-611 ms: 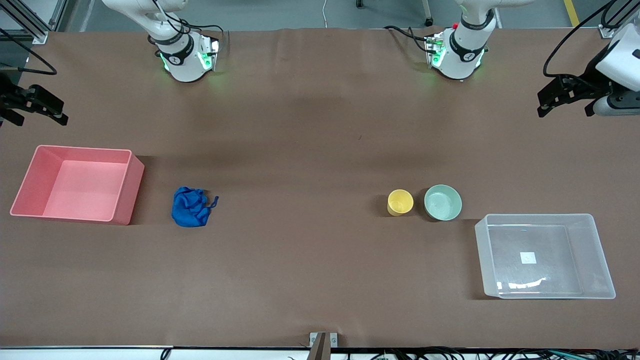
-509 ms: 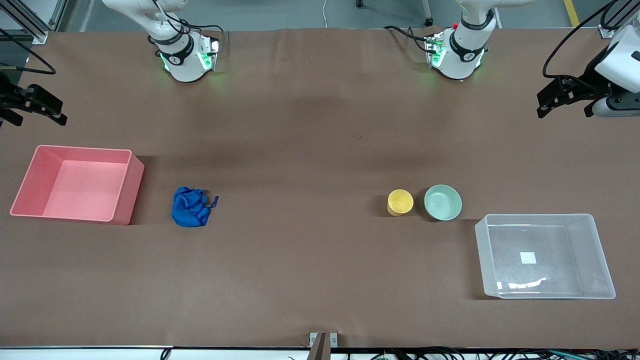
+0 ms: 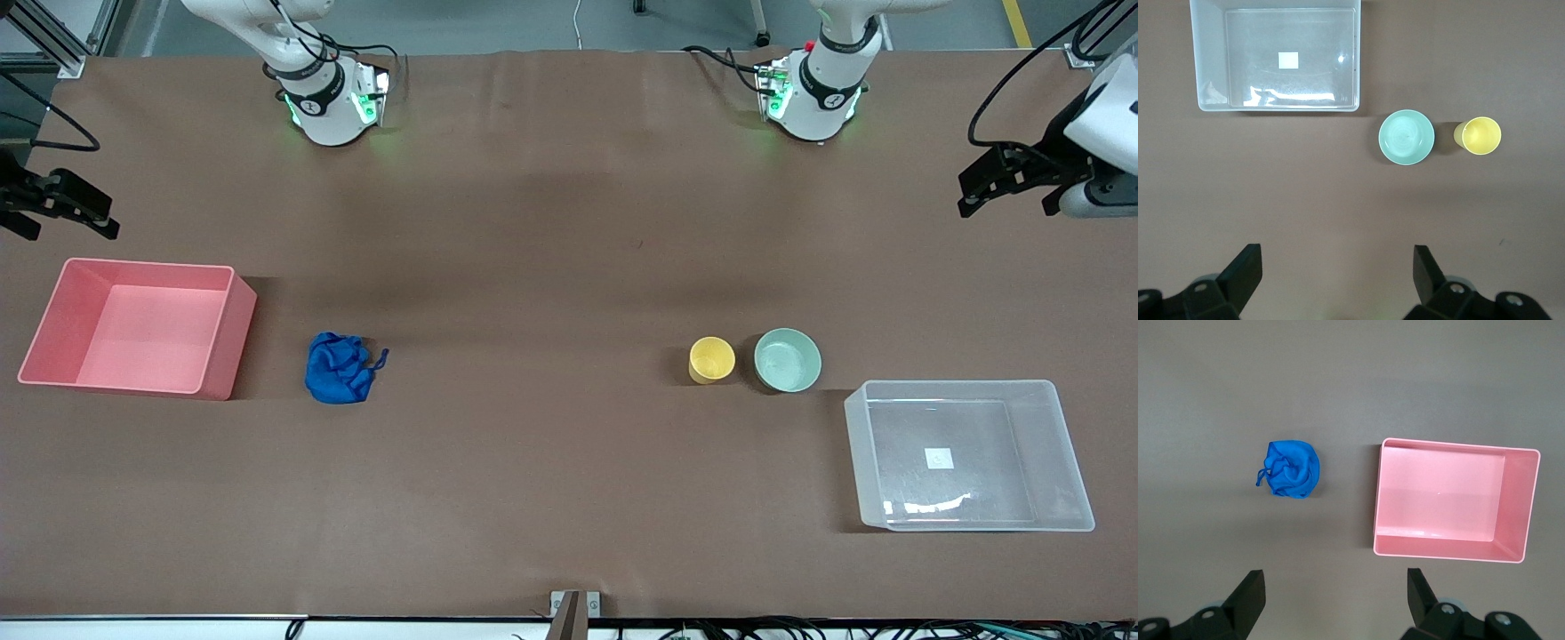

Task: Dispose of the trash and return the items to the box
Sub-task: 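Move the right gripper toward the blue cloth while the left gripper reaches the bowl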

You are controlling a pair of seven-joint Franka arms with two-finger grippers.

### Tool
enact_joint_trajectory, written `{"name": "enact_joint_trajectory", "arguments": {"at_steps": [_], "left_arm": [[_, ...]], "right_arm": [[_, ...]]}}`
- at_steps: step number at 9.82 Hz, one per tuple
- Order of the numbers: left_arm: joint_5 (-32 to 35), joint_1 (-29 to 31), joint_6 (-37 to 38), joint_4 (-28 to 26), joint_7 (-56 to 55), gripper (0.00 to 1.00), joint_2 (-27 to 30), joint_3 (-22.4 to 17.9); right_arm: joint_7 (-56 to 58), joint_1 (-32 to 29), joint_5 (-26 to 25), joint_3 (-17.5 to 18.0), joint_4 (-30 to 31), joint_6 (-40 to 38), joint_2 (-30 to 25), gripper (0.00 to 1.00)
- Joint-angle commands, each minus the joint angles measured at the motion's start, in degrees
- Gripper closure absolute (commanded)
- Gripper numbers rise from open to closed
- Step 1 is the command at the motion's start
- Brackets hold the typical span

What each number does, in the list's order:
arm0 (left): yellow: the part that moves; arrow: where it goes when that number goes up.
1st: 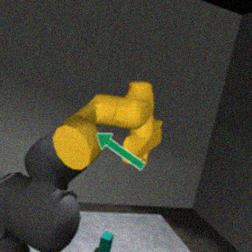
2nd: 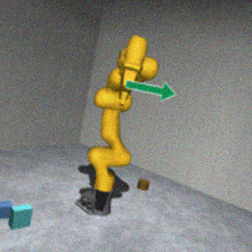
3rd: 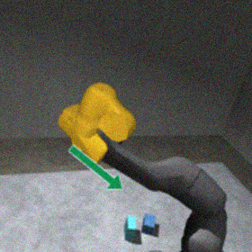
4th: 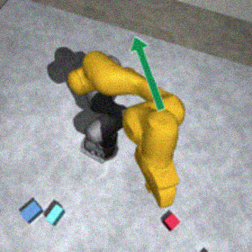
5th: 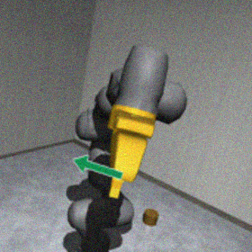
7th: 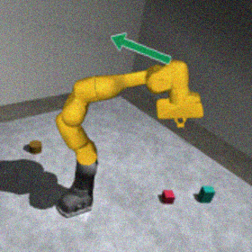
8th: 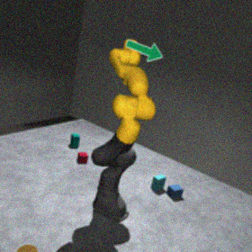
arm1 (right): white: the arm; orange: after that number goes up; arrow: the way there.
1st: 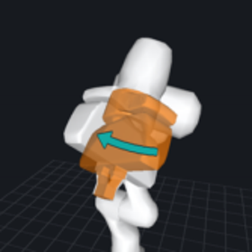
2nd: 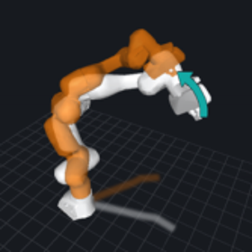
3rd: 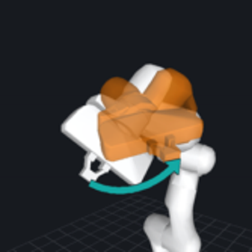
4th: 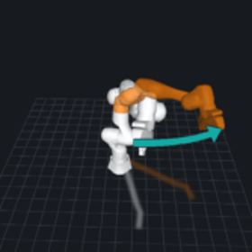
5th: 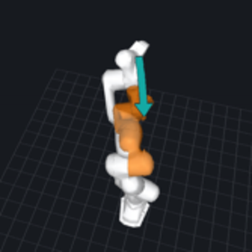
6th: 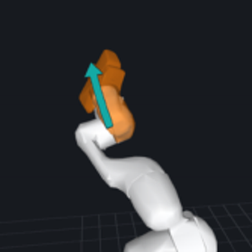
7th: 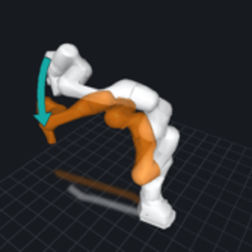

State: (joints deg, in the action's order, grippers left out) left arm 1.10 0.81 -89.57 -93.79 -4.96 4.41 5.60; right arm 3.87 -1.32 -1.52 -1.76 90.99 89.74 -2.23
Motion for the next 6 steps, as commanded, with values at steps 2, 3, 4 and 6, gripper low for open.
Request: {"name": "enact_joint_trajectory", "arguments": {"at_steps": [2, 3, 4, 6], "left_arm": [[-0.6, -0.5, -5.8, -7.0, -10.0, 0.00, -2.7, 0.2], [-0.6, -0.5, -9.8, -10.5, -11.6, 0.00, -2.8, 0.3], [-0.7, -0.5, -15.1, -15.0, -11.9, 0.00, -2.8, 0.4], [-0.7, -0.4, -25.2, -23.5, -12.1, 0.00, -3.9, 1.1]], "right_arm": [[0.7, -0.4, 0.2, 0.4, -0.4, 1.7, 1.6, 0.06], [0.7, -0.3, 0.2, 0.4, 0.4, 3.2, 2.5, 0.06], [0.7, -0.1, 0.2, 0.5, 2.5, 6.7, 3.2, 0.06], [0.7, -0.2, 0.2, 0.5, 5.7, 11.1, 5.6, 0.07]]}}
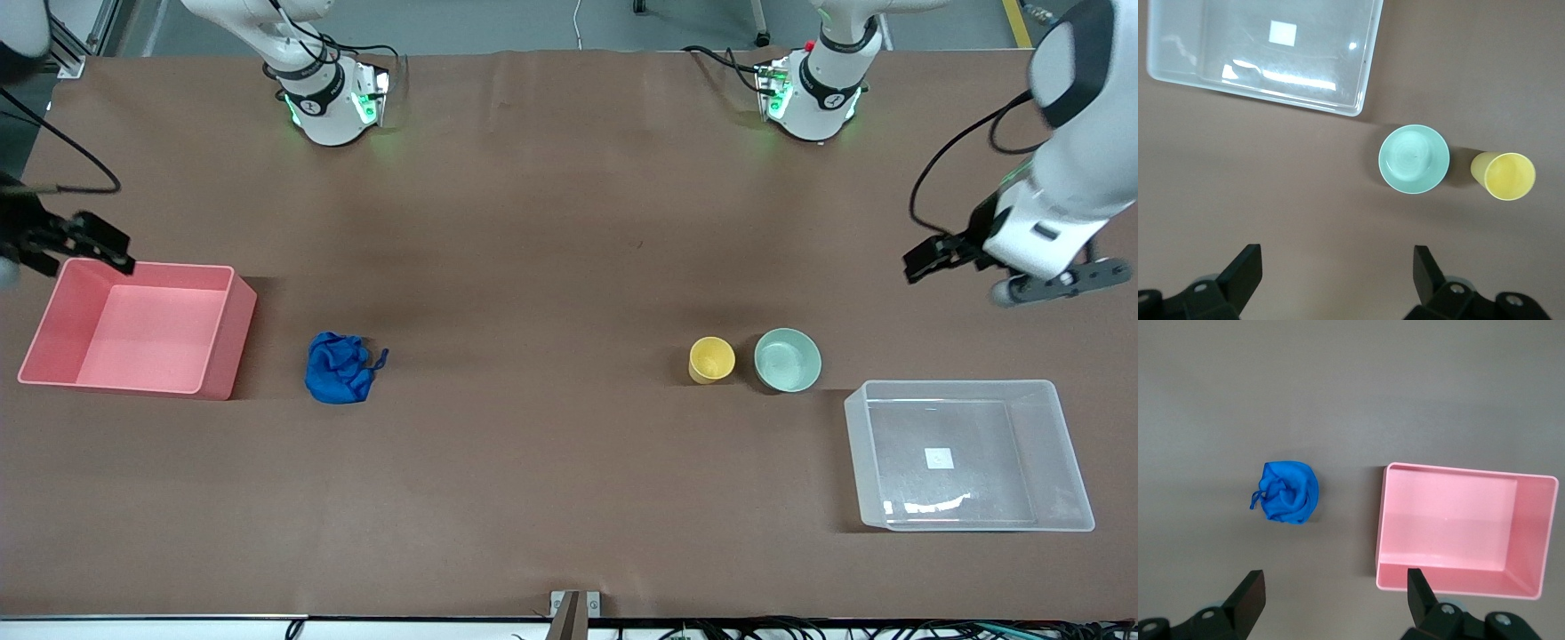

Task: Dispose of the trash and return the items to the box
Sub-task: 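Grasp the blue cloth with the right gripper while the left gripper grasps the bowl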

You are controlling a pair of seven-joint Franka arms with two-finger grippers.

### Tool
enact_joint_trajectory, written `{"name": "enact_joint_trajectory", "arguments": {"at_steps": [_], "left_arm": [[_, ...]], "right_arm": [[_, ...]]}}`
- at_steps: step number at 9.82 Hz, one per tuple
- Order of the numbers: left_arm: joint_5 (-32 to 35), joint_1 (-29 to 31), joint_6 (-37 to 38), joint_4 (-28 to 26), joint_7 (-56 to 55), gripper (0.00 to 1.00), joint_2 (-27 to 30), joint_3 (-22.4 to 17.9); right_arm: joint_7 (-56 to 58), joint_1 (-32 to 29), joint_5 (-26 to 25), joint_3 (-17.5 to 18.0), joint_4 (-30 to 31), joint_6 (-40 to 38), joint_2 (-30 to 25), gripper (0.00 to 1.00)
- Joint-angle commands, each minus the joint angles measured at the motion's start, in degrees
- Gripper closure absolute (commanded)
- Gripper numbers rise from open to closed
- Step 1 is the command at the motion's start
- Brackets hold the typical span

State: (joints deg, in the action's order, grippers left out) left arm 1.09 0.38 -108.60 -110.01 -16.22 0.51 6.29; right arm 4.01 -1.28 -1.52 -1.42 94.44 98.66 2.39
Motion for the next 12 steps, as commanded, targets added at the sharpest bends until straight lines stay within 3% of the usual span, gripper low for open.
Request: {"name": "enact_joint_trajectory", "arguments": {"at_steps": [1, 4, 8, 10, 12], "left_arm": [[-0.6, 0.0, -13.3, -12.0, -1.5, 0.00, -1.0, 0.4], [-0.6, 0.0, -29.5, -18.3, -8.0, 0.00, -8.0, 0.9], [-0.6, -0.2, -38.5, -18.5, -13.8, 0.22, -16.9, 2.0], [-0.6, -0.2, -41.9, -18.2, -14.9, 0.29, -19.7, 2.6], [-0.6, -0.4, -45.0, -18.0, -15.2, 0.42, -22.7, 2.6]], "right_arm": [[0.6, 0.0, 0.2, 0.2, 3.3, 4.4, 3.1, 0.07], [-0.4, 1.4, 0.2, 0.3, 6.5, 13.2, 10.8, 0.08], [-7.9, 5.1, 0.2, 0.2, 6.8, 19.5, 19.0, 0.10], [-11.5, 6.4, 0.2, 0.2, 6.8, 20.8, 21.7, 0.10], [-13.9, 7.3, 0.2, 0.2, 9.8, 26.2, 22.7, 0.11]]}}
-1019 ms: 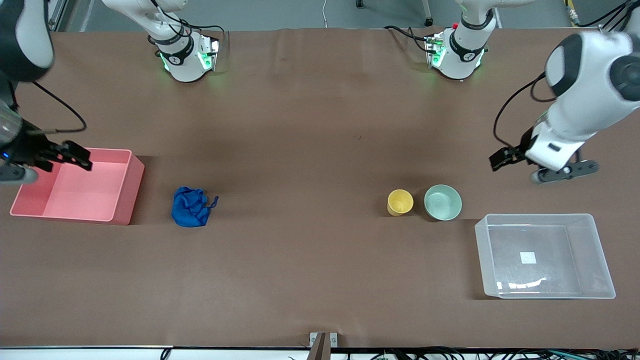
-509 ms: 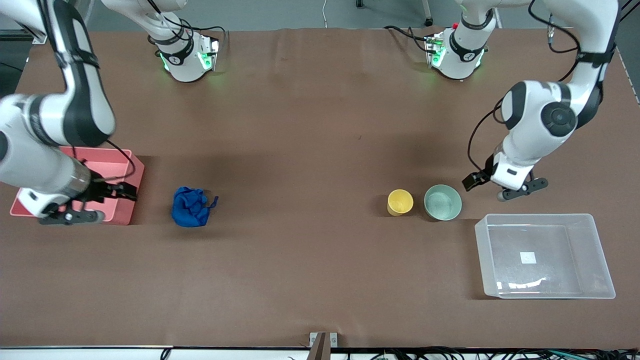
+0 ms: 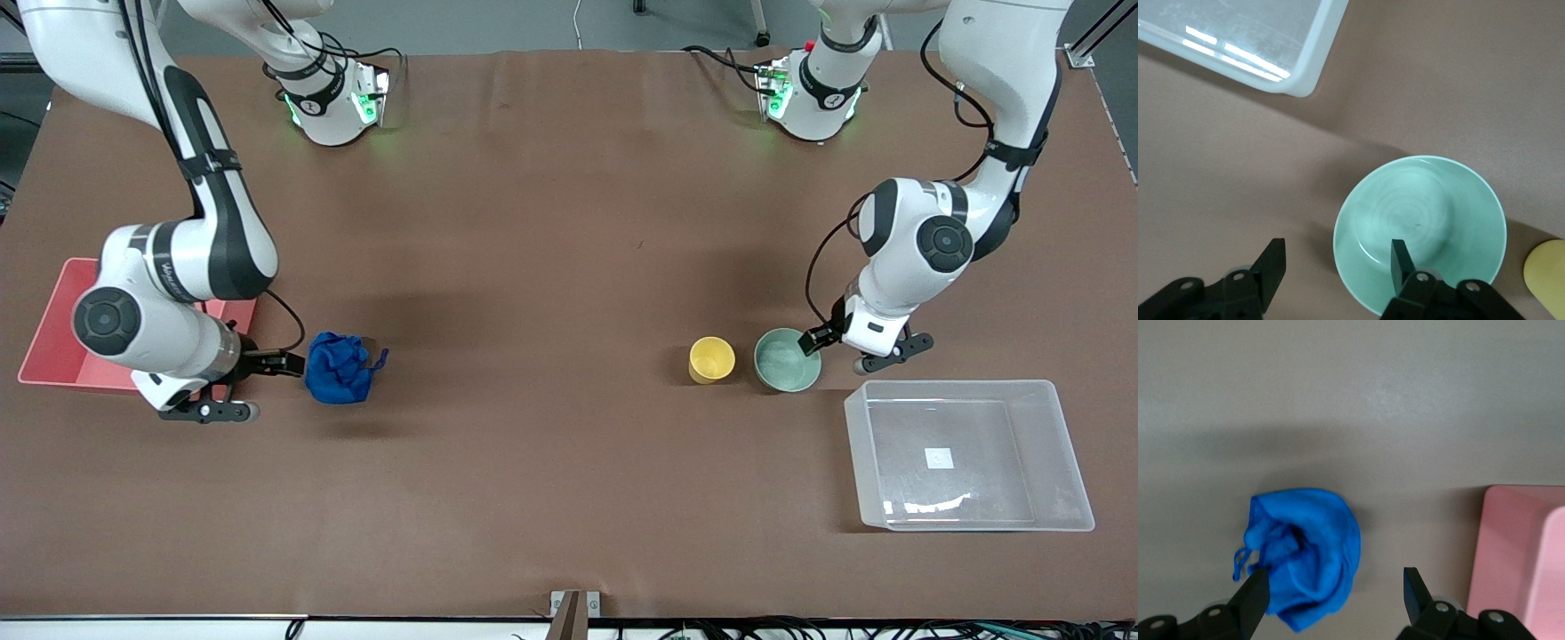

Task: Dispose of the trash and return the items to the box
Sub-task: 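Grasp the blue cloth with the right gripper while the left gripper grasps the bowl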

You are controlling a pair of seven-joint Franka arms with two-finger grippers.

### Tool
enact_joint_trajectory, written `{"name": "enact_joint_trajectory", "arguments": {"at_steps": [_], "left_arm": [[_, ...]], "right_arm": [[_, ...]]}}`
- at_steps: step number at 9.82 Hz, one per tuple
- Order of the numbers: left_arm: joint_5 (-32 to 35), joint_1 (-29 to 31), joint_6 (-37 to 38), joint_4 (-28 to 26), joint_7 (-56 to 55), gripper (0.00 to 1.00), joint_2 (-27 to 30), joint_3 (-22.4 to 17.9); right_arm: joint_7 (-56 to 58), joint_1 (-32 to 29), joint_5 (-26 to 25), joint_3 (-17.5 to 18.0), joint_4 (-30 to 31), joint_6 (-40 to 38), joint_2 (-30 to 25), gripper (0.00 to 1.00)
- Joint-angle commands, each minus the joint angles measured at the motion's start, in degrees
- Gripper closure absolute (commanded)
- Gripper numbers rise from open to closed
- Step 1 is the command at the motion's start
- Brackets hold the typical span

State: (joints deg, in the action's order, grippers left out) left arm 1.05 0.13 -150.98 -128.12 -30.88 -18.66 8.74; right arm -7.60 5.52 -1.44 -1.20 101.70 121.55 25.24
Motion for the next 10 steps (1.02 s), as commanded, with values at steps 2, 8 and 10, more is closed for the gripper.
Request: {"name": "enact_joint_trajectory", "arguments": {"at_steps": [2, 8, 10], "left_arm": [[-0.4, -0.1, -3.9, 0.6, -0.4, 0.62, -5.1, 0.4], [0.2, 0.7, 6.9, 7.1, 0.6, 1.00, 1.0, 0.4], [0.2, 1.0, 21.1, 20.7, 3.7, 1.00, 0.5, -0.1]], "right_arm": [[-3.1, 0.5, 0.1, 0.0, 7.7, 11.5, 0.3, 0.11], [-3.1, -0.1, 0.1, 0.0, 15.5, 23.4, 1.7, 0.25], [-3.1, -0.1, 0.0, 0.0, 15.5, 23.6, 2.1, 0.49]]}}
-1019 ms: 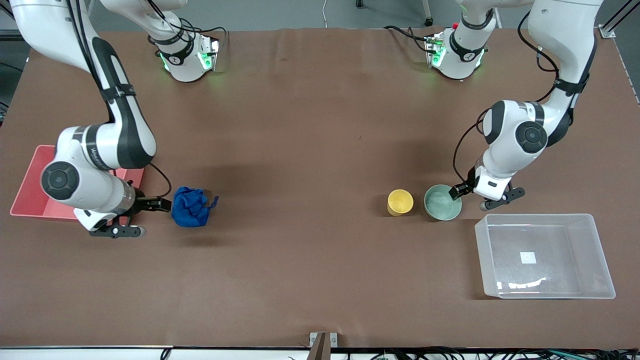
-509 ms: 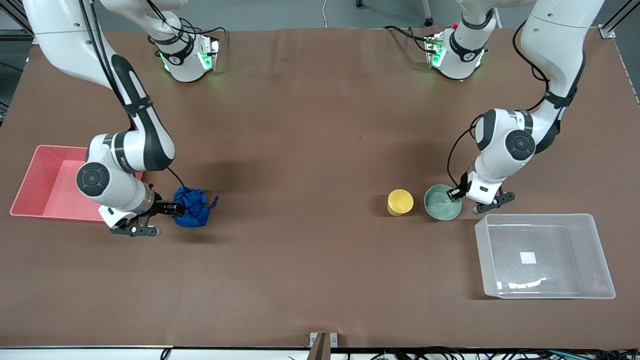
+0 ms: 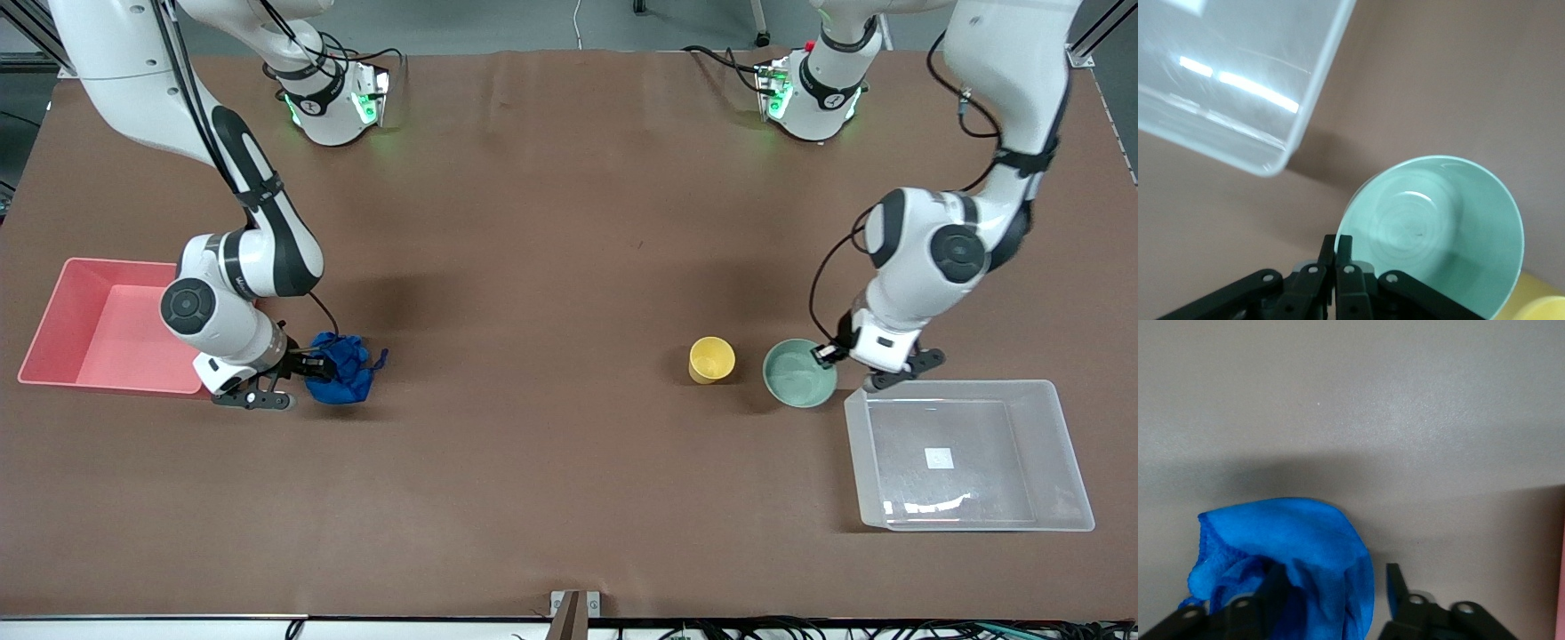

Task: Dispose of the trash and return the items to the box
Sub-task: 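Drop the cloth into the pink bin while the left gripper places the bowl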

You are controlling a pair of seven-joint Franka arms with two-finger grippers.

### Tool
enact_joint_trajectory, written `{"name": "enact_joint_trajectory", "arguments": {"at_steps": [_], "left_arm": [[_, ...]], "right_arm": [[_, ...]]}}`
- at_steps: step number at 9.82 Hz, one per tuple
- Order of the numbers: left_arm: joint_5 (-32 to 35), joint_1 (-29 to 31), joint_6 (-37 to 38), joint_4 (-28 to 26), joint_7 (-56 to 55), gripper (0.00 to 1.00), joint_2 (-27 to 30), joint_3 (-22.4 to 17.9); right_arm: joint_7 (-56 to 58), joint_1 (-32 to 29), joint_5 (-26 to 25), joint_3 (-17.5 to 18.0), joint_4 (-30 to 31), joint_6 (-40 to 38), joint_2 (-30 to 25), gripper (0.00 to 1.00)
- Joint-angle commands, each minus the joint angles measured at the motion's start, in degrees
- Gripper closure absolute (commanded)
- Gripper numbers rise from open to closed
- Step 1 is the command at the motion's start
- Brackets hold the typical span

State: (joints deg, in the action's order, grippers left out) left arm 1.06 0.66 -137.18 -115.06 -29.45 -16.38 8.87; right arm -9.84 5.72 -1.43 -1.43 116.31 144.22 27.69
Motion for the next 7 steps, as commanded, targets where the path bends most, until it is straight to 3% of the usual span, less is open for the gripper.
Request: {"name": "enact_joint_trajectory", "arguments": {"at_steps": [1, 2, 3, 7], "left_arm": [[0.4, 1.4, 10.5, 12.5, 5.5, 1.00, -3.6, -0.7], [2.1, 4.2, 10.9, 15.7, 10.4, 1.00, -5.5, -0.7], [2.5, 6.8, 11.0, 18.7, 14.6, 1.00, -7.9, -0.6], [2.6, 11.6, 11.0, 28.7, 27.0, 1.00, -17.8, -0.8]], "right_arm": [[-0.8, -0.2, 0.0, 0.2, 0.8, 0.7, -0.1, 0.71], [-0.7, -0.2, 0.0, 0.2, 0.7, 0.6, -0.1, 0.85], [-0.7, -0.2, 0.0, 0.1, 0.6, 0.5, -0.1, 0.92], [-0.7, -0.6, 0.0, 0.1, 0.2, -0.1, -0.5, 0.97]]}}
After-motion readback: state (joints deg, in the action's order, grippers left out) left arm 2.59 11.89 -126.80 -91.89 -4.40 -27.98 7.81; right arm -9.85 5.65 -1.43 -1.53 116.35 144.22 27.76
